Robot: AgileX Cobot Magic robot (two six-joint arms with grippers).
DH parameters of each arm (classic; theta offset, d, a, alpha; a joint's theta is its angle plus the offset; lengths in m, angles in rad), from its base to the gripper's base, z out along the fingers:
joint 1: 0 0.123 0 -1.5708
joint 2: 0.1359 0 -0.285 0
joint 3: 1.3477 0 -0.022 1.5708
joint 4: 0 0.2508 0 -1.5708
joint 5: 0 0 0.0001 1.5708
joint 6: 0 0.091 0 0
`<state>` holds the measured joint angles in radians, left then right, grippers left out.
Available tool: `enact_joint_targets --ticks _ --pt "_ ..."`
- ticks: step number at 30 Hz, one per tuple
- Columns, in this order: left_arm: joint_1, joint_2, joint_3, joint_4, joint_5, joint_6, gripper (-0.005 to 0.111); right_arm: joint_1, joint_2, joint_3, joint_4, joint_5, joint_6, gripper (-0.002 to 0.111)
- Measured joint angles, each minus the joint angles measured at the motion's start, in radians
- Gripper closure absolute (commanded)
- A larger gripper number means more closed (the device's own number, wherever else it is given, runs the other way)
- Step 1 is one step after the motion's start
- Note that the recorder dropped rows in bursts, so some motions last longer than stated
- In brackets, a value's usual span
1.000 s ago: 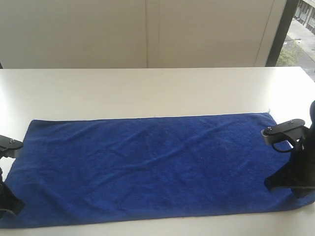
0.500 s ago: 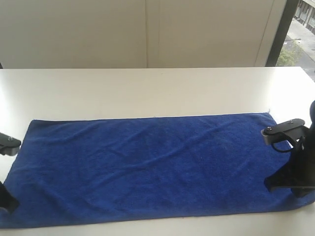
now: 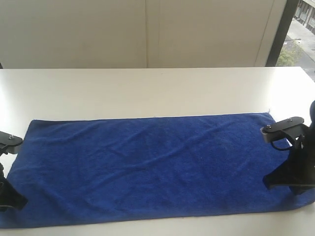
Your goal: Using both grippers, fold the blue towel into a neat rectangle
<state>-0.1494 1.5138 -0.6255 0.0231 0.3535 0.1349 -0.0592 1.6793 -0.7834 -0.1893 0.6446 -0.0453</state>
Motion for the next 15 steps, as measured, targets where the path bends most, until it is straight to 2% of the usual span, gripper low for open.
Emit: enact_joint_targets --ticks 15 --pt "0.000 0.017 0.030 0.040 0.026 0.000 0.107 0.000 0.000 0.000 0.000 0.010 0.000 0.108"
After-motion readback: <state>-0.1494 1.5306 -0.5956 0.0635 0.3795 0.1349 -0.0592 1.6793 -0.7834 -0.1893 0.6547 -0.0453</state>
